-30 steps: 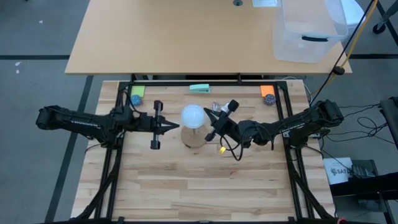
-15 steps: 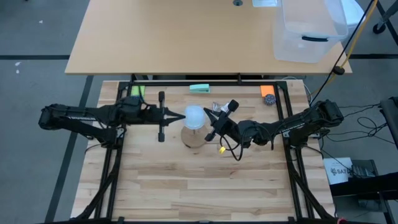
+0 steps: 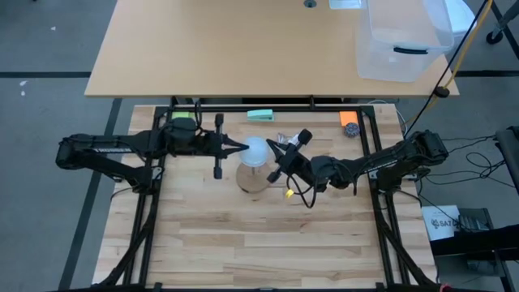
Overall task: Screw lightbulb
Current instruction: Insert the lightbulb into the lamp socket
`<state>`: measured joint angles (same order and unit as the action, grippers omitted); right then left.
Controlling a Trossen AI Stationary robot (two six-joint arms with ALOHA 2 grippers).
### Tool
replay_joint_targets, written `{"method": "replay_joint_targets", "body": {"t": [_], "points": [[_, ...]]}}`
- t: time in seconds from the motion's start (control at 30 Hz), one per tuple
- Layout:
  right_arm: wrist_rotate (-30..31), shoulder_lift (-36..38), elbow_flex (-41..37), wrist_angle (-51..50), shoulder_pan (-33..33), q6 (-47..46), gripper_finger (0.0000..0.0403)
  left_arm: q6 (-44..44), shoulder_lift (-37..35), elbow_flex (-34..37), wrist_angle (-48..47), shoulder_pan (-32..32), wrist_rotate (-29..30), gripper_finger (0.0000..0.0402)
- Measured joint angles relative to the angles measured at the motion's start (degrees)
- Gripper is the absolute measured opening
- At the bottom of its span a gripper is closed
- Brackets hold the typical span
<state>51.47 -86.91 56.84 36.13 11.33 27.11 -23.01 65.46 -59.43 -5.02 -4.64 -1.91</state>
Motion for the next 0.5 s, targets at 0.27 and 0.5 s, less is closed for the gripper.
{"method": "replay_joint_targets", "body": {"t": [0.27,0.5], "points": [[0.1,0.0,0.0,-0.1,0.3,0.3,0.0000,0.3,0.4,0.0,-0.3,-1.0,0.1,0.0000],[0.0,0.0,0.0,-0.3,0.4,0.2,0.0000,0.6,0.4,0.0,-0.6,-1.1,3.1,0.0000]]}}
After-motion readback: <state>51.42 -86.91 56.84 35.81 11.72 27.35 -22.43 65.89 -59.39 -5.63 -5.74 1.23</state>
